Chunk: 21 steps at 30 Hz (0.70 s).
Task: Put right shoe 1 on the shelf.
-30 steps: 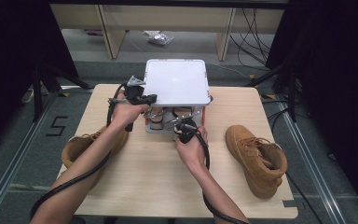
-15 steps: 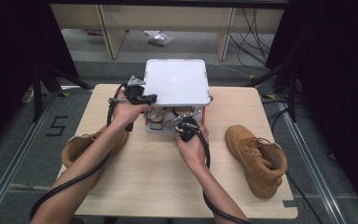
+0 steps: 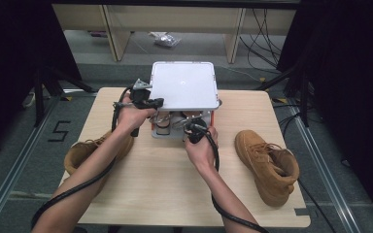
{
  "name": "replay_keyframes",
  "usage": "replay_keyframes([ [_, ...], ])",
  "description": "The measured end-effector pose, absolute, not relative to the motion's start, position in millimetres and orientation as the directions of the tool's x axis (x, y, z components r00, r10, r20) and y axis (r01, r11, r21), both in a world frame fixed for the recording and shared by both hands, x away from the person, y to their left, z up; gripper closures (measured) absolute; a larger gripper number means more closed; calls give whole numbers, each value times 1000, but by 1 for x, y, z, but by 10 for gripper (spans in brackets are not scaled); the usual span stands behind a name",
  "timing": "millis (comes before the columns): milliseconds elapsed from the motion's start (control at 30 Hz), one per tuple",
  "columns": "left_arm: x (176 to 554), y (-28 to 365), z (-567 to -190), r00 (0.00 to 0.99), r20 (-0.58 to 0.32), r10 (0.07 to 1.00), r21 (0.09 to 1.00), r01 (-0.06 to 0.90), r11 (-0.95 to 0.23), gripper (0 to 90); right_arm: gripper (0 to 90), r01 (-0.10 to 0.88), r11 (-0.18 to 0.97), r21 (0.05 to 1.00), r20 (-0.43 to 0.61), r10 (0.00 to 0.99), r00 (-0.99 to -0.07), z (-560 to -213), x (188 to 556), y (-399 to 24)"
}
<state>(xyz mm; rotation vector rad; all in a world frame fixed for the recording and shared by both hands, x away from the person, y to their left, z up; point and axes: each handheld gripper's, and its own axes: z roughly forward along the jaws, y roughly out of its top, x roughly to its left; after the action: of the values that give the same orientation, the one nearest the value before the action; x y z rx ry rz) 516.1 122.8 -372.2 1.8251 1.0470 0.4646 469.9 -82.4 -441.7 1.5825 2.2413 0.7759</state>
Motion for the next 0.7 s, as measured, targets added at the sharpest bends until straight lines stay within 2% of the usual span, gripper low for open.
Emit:
replay_keyframes([
  [700,516,123,-372,564,-125,816,870,458,-183,899,900,762,222,608,37,951,-307,-454,492,-84],
])
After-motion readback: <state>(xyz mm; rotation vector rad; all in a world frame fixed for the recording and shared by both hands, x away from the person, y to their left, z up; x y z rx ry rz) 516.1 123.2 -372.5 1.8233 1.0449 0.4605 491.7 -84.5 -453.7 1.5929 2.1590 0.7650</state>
